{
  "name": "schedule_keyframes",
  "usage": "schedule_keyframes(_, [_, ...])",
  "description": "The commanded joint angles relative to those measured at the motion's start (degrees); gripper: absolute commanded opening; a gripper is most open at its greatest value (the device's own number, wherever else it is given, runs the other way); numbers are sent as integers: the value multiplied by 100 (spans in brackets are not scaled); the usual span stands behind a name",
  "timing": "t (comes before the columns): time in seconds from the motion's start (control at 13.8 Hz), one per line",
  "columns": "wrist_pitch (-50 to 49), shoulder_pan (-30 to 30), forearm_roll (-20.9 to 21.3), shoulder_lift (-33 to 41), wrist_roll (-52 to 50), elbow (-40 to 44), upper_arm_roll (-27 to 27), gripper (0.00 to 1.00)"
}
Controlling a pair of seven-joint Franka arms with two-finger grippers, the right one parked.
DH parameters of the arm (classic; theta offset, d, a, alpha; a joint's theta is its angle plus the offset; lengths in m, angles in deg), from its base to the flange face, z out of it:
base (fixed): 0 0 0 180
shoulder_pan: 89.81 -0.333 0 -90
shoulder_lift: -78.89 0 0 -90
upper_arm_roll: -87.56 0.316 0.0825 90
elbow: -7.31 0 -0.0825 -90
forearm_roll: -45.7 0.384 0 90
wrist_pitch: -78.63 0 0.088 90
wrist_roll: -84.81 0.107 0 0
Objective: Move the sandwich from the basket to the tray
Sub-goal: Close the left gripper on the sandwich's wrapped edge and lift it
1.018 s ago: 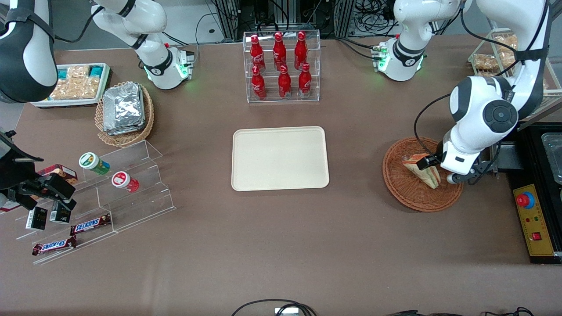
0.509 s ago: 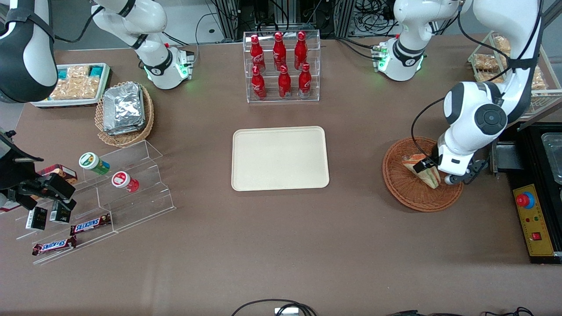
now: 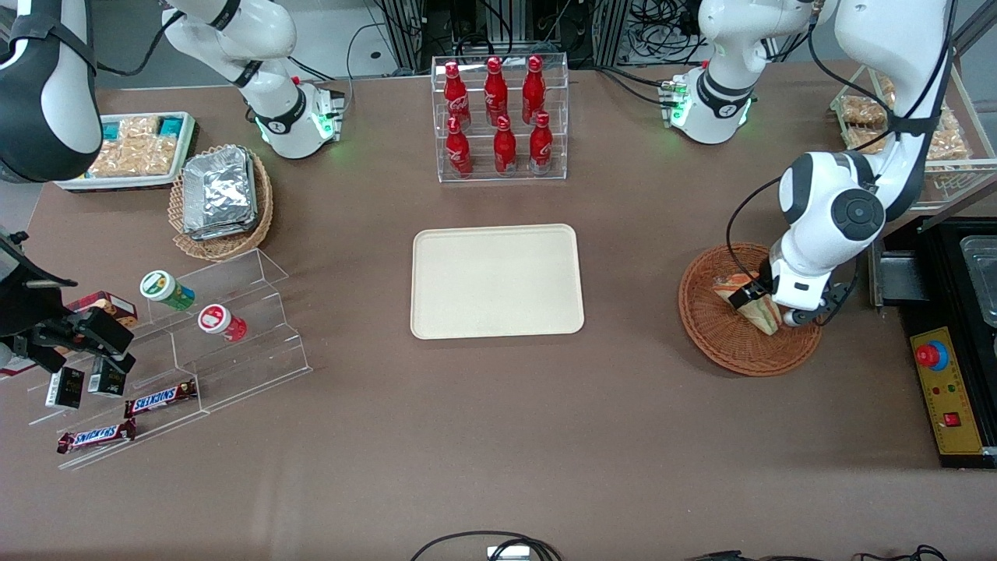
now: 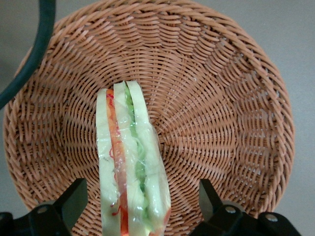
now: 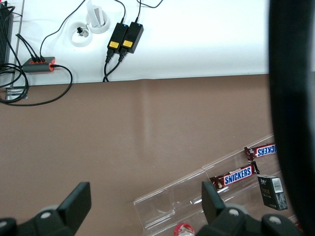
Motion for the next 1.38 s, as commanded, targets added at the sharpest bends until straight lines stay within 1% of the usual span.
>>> schedule_keyframes(0.0, [362,-46,125,-122,-130,-140,14,100])
schedule_keyframes(0.07, [397,-46,125,-166,-165,-140,14,99])
schedule_keyframes(0.15, [398,-46,125,-184,-182,-140,14,95])
schedule_keyframes(0.22, [398,-46,125,-193,-191,-131,14,89])
schedule_keyframes(0.29, [398,-46,125,-210,-191,-131,14,78])
schedule_keyframes(0.36, [398,-46,125,-236,-191,-122,66,62])
schedule_keyframes(0.44, [406,-46,125,-237,-191,-122,84,37])
schedule_keyframes(0.51, [407,-46,125,-237,-191,-122,84,2])
schedule_keyframes(0.58, [407,-46,125,-237,-183,-122,93,0])
schedule_keyframes(0.87, [380,-55,125,-184,-156,-87,102,0])
schedule_keyframes(1.02, [214,-55,125,-27,-139,-35,93,0])
schedule_keyframes(1.16, [-407,-37,116,167,-86,262,76,0])
schedule_keyframes(1.31, [-1320,33,116,255,-42,859,14,0])
